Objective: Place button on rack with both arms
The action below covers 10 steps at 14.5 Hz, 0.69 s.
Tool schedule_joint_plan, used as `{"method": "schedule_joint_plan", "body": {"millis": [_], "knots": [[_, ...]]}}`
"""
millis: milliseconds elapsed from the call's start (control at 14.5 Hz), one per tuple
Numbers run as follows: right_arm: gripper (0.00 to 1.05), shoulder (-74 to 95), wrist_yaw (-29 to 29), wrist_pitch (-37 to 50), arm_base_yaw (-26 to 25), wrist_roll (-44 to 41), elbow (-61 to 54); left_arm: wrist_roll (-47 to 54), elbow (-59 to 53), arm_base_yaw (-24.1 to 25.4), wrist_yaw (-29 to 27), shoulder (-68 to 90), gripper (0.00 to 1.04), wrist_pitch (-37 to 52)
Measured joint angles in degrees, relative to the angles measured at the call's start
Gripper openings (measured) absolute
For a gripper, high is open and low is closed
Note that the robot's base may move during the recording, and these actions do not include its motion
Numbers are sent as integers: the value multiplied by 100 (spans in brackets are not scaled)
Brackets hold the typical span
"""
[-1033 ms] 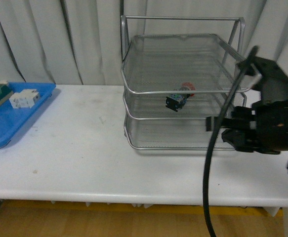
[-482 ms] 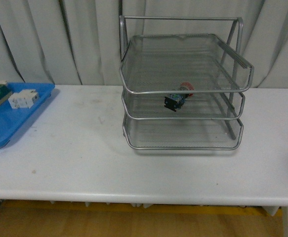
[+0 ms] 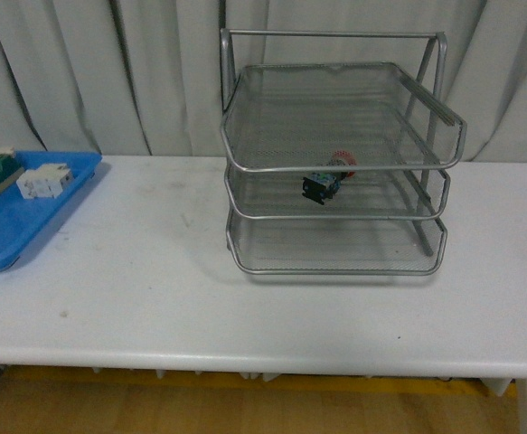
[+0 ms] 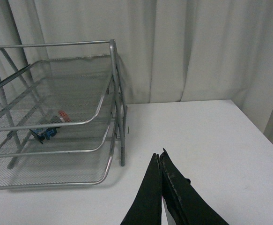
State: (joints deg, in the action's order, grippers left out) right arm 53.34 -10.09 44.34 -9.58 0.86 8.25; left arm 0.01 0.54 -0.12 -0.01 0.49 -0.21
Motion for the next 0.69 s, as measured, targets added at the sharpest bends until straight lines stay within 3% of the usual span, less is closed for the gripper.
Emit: {"method": "schedule_joint_plan", "body": {"millis": [344,413,689], "knots": [[2,-1360,645,-839,538,-55,-490,0,0,0,0,0,98,0],[2,-1388,944,-525,914,-52,-684,0,0,0,0,0,98,0],[2,-2430,992,-1565,988,-59,-761,0,0,0,0,0,98,0]]}}
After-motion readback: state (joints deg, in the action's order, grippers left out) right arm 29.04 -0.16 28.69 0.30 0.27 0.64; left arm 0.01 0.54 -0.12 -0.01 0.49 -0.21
